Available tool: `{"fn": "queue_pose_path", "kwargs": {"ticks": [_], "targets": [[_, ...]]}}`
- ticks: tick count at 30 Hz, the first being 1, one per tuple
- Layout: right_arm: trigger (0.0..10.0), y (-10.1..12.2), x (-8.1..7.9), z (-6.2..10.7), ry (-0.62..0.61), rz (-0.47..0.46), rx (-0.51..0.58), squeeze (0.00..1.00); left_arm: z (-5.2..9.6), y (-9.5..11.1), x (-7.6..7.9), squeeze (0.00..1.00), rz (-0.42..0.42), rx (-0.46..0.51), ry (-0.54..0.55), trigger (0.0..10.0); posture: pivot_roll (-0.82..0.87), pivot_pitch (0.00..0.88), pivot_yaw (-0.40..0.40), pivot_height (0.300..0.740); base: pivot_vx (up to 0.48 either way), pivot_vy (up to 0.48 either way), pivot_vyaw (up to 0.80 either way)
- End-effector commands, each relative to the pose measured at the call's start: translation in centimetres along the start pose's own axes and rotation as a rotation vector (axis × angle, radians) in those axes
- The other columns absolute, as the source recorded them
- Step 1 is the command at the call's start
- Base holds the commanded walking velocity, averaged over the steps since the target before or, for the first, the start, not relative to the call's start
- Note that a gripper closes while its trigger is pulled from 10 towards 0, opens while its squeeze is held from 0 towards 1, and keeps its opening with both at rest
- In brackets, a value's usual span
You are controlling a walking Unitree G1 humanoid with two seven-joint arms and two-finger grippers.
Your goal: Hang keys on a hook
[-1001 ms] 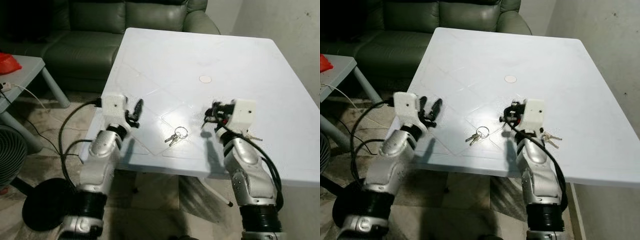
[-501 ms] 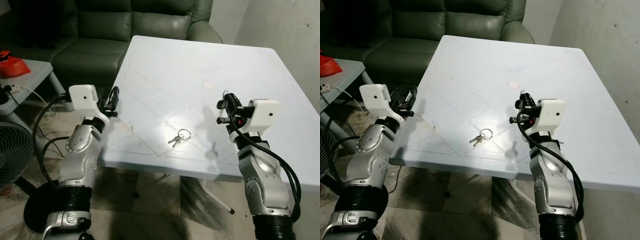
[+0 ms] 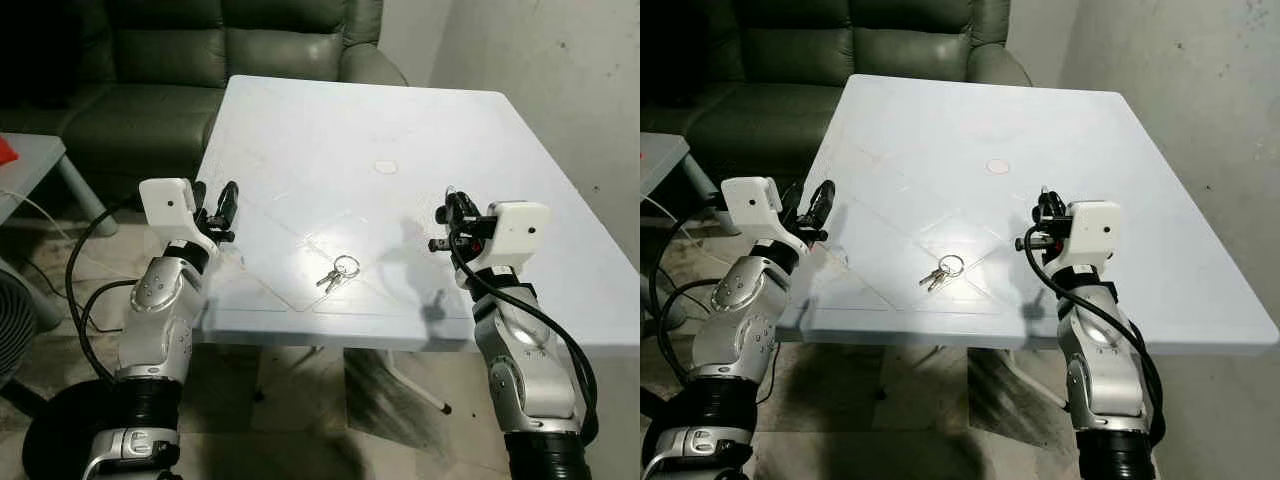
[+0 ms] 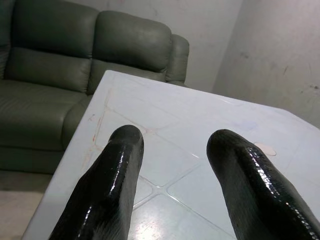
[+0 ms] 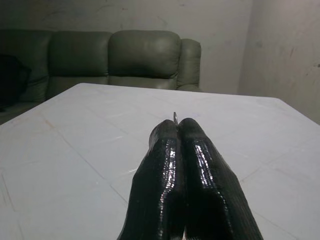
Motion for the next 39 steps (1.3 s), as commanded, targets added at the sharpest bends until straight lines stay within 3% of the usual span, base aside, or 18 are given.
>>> {"fn": "queue_pose_path", "kwargs": {"ticks": [1,13,22,27,39], "targets": [[10.0,0.6,0.1,-0.2,-0.007,0.012,0.019,0.00,-0.4,0.5,-0.2,0.00,-0.023,0.014,-0.002,10.0,-0.07,0.000,-0.032,0.740,0.000,0.000,-0.69],[10.0,1.2,0.6,-1.9,-0.035,0.025,0.045,0.00,-1.9,1.6,-0.2,0.00,-0.043,0.053,0.015,10.0,-0.07,0.000,-0.021,0.740,0.000,0.000,-0.68],[10.0,0.8,1.0,-1.5,-0.054,0.023,0.033,0.00,-1.6,1.3,-1.1,0.00,-0.030,0.031,0.029,10.0,-0.07,0.000,-0.016,0.740,0.000,0.000,-0.68],[10.0,0.7,0.8,-1.3,-0.052,0.017,0.029,0.00,-1.8,1.3,-1.1,0.00,-0.021,0.029,0.029,10.0,-0.08,0.000,-0.014,0.740,0.000,0.429,-0.68],[10.0,0.3,0.5,-0.9,-0.040,0.026,0.013,0.00,-1.5,0.3,-1.0,0.00,-0.034,-0.004,0.048,10.0,-0.08,0.000,-0.021,0.740,0.000,0.000,-0.68]]}}
Point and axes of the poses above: a point about 5 cm out from each wrist's last joint towards the gripper, its own z axis pointing back from the gripper into the wrist, its own y axis along the axis of the wrist's last joint, x = y × z, the point moved 2 cm from there along -z, pointing out of the wrist towards the gripper, and after that the axes turned 8 degrees about z, right-handed, at the moved point
